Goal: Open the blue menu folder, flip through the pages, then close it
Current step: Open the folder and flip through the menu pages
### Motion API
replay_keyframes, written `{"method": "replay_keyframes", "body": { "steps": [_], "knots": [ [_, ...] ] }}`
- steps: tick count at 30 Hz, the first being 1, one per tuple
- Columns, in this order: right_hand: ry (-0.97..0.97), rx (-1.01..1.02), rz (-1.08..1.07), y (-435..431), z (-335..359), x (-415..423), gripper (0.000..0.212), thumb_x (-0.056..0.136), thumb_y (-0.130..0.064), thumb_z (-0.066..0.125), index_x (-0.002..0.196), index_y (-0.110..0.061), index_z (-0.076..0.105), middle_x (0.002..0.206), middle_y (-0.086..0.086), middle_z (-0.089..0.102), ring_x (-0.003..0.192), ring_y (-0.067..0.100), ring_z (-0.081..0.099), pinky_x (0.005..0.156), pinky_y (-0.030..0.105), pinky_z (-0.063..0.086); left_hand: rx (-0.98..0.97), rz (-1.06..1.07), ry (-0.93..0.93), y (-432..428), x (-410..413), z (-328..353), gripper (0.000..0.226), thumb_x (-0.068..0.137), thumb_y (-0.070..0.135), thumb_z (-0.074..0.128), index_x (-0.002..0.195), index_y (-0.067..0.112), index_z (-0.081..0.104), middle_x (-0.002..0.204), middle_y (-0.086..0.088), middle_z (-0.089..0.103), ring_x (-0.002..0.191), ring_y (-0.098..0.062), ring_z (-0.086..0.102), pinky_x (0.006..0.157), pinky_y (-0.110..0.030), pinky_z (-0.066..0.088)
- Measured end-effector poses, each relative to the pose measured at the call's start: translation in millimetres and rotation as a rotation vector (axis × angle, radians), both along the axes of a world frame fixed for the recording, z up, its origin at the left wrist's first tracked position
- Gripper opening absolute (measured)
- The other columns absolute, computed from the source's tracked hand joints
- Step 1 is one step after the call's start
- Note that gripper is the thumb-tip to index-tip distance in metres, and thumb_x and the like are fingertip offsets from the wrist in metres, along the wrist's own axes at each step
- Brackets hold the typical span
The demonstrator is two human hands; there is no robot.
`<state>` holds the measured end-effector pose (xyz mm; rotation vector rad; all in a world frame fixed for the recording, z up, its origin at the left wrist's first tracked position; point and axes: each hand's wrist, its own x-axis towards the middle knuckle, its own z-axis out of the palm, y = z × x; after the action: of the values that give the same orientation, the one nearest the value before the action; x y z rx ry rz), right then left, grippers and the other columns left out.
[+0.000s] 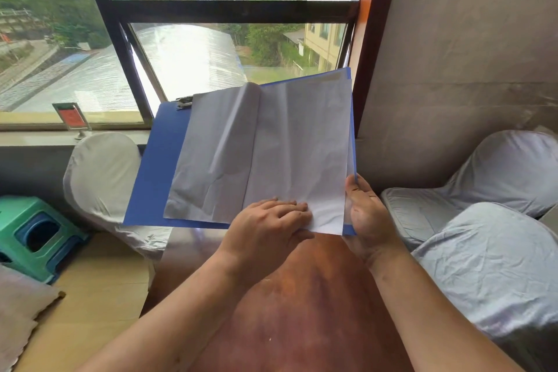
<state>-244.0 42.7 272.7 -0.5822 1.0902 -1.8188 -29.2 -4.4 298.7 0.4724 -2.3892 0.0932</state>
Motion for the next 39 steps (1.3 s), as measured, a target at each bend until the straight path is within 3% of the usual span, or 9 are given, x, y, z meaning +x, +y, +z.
{"method": "replay_keyframes", "body": {
  "steps": [7, 9, 12, 17, 23, 28, 32, 36, 39],
  "knots": [
    [0.037, 0.045, -0.016, 8.3, 8.7, 5.7, 0.039, 0.116, -0.023, 0.045, 0.142, 0.0, 0.063, 0.139, 0.032, 0.069, 0.127, 0.05, 0.066, 0.113, 0.064, 0.05, 0.131, 0.055, 0.099, 6.5, -0.7, 7.2, 0.006, 0.093, 0.016, 0.075, 0.089, 0.017, 0.079, 0.087, 0.006, 0.078, 0.076, -0.02, 0.068, 0.07, -0.032, 0.057],
    [0.041, 0.023, 0.001, 10.9, 10.2, 4.6, 0.036, 0.116, -0.022, 0.045, 0.135, -0.002, 0.068, 0.126, 0.026, 0.077, 0.113, 0.044, 0.073, 0.1, 0.057, 0.061, 0.324, 0.178, 0.266, 8.6, 0.9, 7.1, 0.01, 0.092, 0.017, 0.078, 0.082, 0.018, 0.074, 0.076, 0.01, 0.071, 0.065, -0.012, 0.062, 0.063, -0.024, 0.05],
    [0.042, -0.002, 0.021, 15.1, 10.7, -4.0, 0.03, 0.115, -0.024, 0.047, 0.126, -0.014, 0.073, 0.108, 0.01, 0.086, 0.096, 0.028, 0.083, 0.079, 0.043, 0.07, 0.822, 0.273, 0.677, 0.3, 10.1, 4.3, 0.02, 0.096, 0.019, 0.074, 0.078, 0.014, 0.066, 0.066, 0.0, 0.068, 0.056, -0.015, 0.066, 0.056, -0.029, 0.054],
    [-0.004, -0.018, 0.015, 19.4, 16.6, -13.0, 0.034, 0.109, -0.03, 0.052, 0.135, -0.017, 0.071, 0.131, 0.016, 0.079, 0.117, 0.036, 0.078, 0.095, 0.057, 0.064, 1.303, 0.311, 1.287, -19.8, 43.0, -3.4, 0.012, 0.097, 0.017, 0.071, 0.089, 0.012, 0.064, 0.071, -0.005, 0.069, 0.057, -0.015, 0.07, 0.054, -0.028, 0.061],
    [-0.007, 0.013, -0.009, 18.2, 14.1, -18.7, 0.035, 0.117, -0.026, 0.043, 0.131, -0.018, 0.073, 0.13, 0.017, 0.08, 0.118, 0.039, 0.077, 0.09, 0.055, 0.067, 1.521, 0.411, 1.532, -40.0, 63.9, -17.9, 0.015, 0.099, 0.017, 0.069, 0.087, 0.016, 0.059, 0.078, -0.008, 0.067, 0.051, -0.011, 0.071, 0.051, -0.024, 0.061],
    [-0.017, -0.008, 0.008, 16.5, 12.8, -15.7, 0.036, 0.116, -0.026, 0.044, 0.138, -0.015, 0.071, 0.133, 0.018, 0.078, 0.119, 0.04, 0.076, 0.085, 0.051, 0.069, 1.477, 0.614, 1.429, -46.2, 74.4, -24.6, 0.019, 0.095, 0.026, 0.072, 0.091, 0.017, 0.056, 0.067, -0.002, 0.061, 0.046, -0.013, 0.059, 0.05, -0.026, 0.054],
    [-0.045, -0.015, 0.018, 15.1, 14.1, -12.0, 0.035, 0.116, -0.026, 0.044, 0.137, -0.014, 0.071, 0.131, 0.019, 0.079, 0.117, 0.04, 0.077, 0.082, 0.049, 0.068, 0.958, 0.956, 0.979, -30.0, 70.9, -18.2, 0.04, 0.086, 0.036, 0.077, 0.096, 0.017, 0.042, 0.077, 0.004, 0.049, 0.075, -0.029, 0.055, 0.064, -0.035, 0.044],
    [-0.044, -0.017, 0.035, 14.8, 13.3, -6.4, 0.035, 0.116, -0.027, 0.045, 0.134, -0.019, 0.074, 0.131, 0.018, 0.079, 0.115, 0.038, 0.078, 0.08, 0.048, 0.069, 0.2, 0.484, 0.578, -0.8, 43.8, 5.6, 0.022, 0.089, 0.024, 0.075, 0.093, 0.017, 0.055, 0.087, 0.002, 0.059, 0.079, -0.014, 0.053, 0.069, -0.022, 0.047],
    [-0.044, -0.015, 0.032, 12.4, 10.6, 1.0, 0.034, 0.114, -0.029, 0.048, 0.133, -0.017, 0.074, 0.129, 0.019, 0.08, 0.116, 0.041, 0.078, 0.084, 0.052, 0.068, 0.032, 0.132, 0.108, 10.0, 16.4, 17.4, 0.024, 0.094, 0.036, 0.071, 0.105, 0.015, 0.074, 0.109, -0.002, 0.073, 0.103, -0.018, 0.065, 0.088, -0.036, 0.056]
  ]
}}
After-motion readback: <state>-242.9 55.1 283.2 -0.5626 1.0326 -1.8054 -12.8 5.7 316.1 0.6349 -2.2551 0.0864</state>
